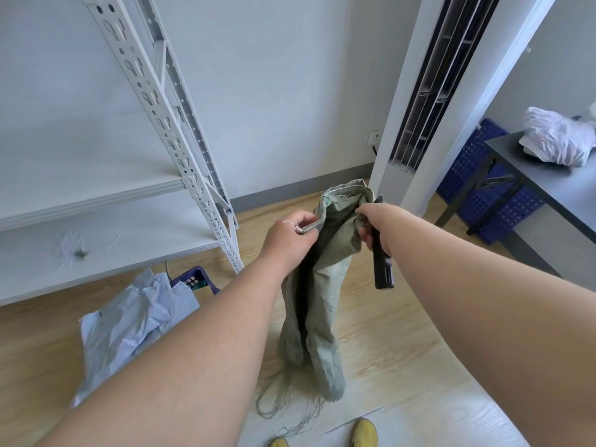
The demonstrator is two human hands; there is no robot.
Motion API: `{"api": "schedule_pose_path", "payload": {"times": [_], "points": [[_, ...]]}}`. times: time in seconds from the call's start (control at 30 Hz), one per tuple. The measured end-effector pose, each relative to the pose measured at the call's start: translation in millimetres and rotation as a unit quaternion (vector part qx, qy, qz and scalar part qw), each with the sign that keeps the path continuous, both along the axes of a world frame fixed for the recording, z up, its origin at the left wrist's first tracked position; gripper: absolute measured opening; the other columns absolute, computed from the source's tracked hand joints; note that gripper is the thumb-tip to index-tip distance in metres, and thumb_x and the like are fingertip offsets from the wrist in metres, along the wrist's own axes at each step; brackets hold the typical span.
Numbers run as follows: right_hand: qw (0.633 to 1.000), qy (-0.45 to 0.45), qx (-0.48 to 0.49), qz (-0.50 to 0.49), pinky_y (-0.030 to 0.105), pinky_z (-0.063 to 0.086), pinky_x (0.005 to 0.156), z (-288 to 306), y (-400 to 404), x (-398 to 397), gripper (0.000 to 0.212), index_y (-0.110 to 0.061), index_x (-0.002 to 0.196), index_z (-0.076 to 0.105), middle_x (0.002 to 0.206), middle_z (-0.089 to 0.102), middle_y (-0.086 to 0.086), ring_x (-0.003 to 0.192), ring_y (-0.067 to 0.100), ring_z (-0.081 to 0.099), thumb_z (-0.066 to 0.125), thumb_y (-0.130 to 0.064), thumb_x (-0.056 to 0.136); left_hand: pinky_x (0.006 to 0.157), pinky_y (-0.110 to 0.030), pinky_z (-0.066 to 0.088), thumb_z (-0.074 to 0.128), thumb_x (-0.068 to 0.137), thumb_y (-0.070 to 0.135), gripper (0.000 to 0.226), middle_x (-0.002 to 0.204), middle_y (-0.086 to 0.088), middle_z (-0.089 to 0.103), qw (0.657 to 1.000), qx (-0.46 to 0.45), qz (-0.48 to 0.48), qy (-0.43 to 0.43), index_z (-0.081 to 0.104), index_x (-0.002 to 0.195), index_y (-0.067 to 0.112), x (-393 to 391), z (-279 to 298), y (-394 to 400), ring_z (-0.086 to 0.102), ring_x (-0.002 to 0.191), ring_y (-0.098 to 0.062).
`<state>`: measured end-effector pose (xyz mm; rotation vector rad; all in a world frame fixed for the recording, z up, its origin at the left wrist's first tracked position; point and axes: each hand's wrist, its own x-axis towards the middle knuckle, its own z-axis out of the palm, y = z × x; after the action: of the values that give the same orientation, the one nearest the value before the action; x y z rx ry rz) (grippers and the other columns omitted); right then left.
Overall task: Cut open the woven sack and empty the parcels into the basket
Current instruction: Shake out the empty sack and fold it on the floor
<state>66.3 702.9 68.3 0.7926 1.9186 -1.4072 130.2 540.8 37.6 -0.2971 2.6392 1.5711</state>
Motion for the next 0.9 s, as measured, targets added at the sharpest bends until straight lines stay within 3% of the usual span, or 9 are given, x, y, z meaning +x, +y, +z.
{"api": "schedule_pose_path", "payload": {"times": [0.13, 0.23, 0.3, 0.43, 0.53, 0.63, 0.73, 0.83, 0.9], "points": [[0.995, -0.027, -0.062, -0.071, 0.015, 0.03, 0.039, 5, -10, 5, 0.031, -0.012, 0.073, 0.044, 0.042, 0.047, 0.0, 0.031, 0.009, 0.043, 0.054, -0.029, 0.096, 0.08, -0.021, 0.042, 0.06, 0.09, 0.023, 0.026, 0.107, 0.007, 0.067, 1.0, -0.004, -0.024, -0.019, 0.068, 0.114, 0.028, 2, 3, 4, 0.06, 0.096, -0.013], [0.991, -0.011, -0.084, -0.103, 0.019, 0.031, 0.037, 6, -16, 4, 0.033, -0.009, 0.07, 0.044, 0.042, 0.047, 0.002, 0.041, 0.012, 0.038, 0.049, -0.026, 0.098, 0.079, -0.019, 0.039, 0.057, 0.092, 0.025, 0.025, 0.111, 0.006, 0.067, 1.0, 0.005, -0.016, -0.016, 0.068, 0.115, 0.029, 5, 6, 4, 0.057, 0.097, -0.011], [0.987, -0.002, -0.096, -0.129, 0.014, 0.029, 0.035, 9, -19, 5, 0.026, -0.008, 0.076, 0.046, 0.043, 0.05, 0.004, 0.03, 0.011, 0.037, 0.046, -0.022, 0.098, 0.085, -0.02, 0.04, 0.058, 0.093, 0.032, 0.026, 0.115, 0.007, 0.066, 1.0, 0.021, -0.016, -0.005, 0.068, 0.116, 0.028, 8, 7, 4, 0.057, 0.104, -0.009], [0.986, -0.008, -0.11, -0.122, 0.01, 0.027, 0.034, 10, -22, 7, 0.03, -0.009, 0.071, 0.048, 0.036, 0.051, 0.002, 0.03, 0.011, 0.038, 0.049, -0.024, 0.097, 0.091, -0.026, 0.043, 0.069, 0.079, 0.053, 0.052, 0.122, 0.01, 0.061, 0.998, 0.037, -0.047, -0.003, 0.06, 0.125, 0.029, 15, 4, 4, 0.057, 0.11, -0.009], [0.988, 0.005, -0.11, -0.105, 0.018, 0.034, 0.04, 10, -24, 10, 0.034, -0.013, 0.075, 0.053, 0.05, 0.054, -0.001, 0.04, 0.009, 0.045, 0.066, -0.042, 0.087, 0.077, -0.023, 0.043, 0.068, 0.086, 0.033, 0.033, 0.112, 0.007, 0.065, 0.997, -0.073, -0.006, 0.033, 0.063, 0.118, 0.026, 14, 0, 3, 0.06, 0.097, -0.012], [0.99, 0.106, -0.027, -0.091, 0.028, 0.043, 0.051, 6, -20, 13, 0.036, -0.016, 0.086, 0.059, 0.062, 0.06, -0.001, 0.049, 0.012, 0.047, 0.07, -0.049, 0.08, 0.058, -0.02, 0.036, 0.059, 0.092, 0.022, 0.021, 0.097, 0.002, 0.066, 0.99, -0.092, 0.091, 0.048, 0.065, 0.113, 0.021, 10, 7, -4, 0.054, 0.075, -0.013], [0.95, 0.304, 0.045, -0.06, 0.036, 0.055, 0.079, 5, -15, 17, 0.029, -0.024, 0.097, 0.062, 0.094, 0.067, -0.001, 0.074, 0.014, 0.059, 0.073, -0.043, 0.079, 0.07, -0.023, 0.036, 0.056, 0.094, 0.02, 0.025, 0.1, -0.001, 0.06, 0.991, -0.051, 0.123, 0.028, 0.06, 0.119, 0.019, 4, 17, -16, 0.053, 0.082, -0.017], [0.884, 0.426, 0.141, 0.134, 0.025, 0.041, 0.095, 12, -10, 23, 0.066, -0.028, 0.131, 0.054, 0.127, 0.046, -0.004, 0.104, 0.009, 0.051, 0.083, -0.036, 0.073, 0.081, -0.023, 0.035, 0.056, 0.095, 0.02, 0.029, 0.109, 0.002, 0.056, 0.996, -0.026, 0.082, 0.01, 0.058, 0.124, 0.019, -5, 28, -27, 0.051, 0.097, -0.017], [0.82, 0.463, 0.235, 0.241, 0.029, 0.043, 0.097, 15, -13, 25, 0.081, -0.03, 0.141, 0.045, 0.139, 0.033, -0.003, 0.114, 0.014, 0.049, 0.084, -0.031, 0.071, 0.081, -0.022, 0.037, 0.06, 0.093, 0.02, 0.028, 0.113, -0.002, 0.061, 0.999, -0.03, 0.037, 0.006, 0.06, 0.121, 0.019, -11, 37, -32, 0.054, 0.099, -0.019]]}}
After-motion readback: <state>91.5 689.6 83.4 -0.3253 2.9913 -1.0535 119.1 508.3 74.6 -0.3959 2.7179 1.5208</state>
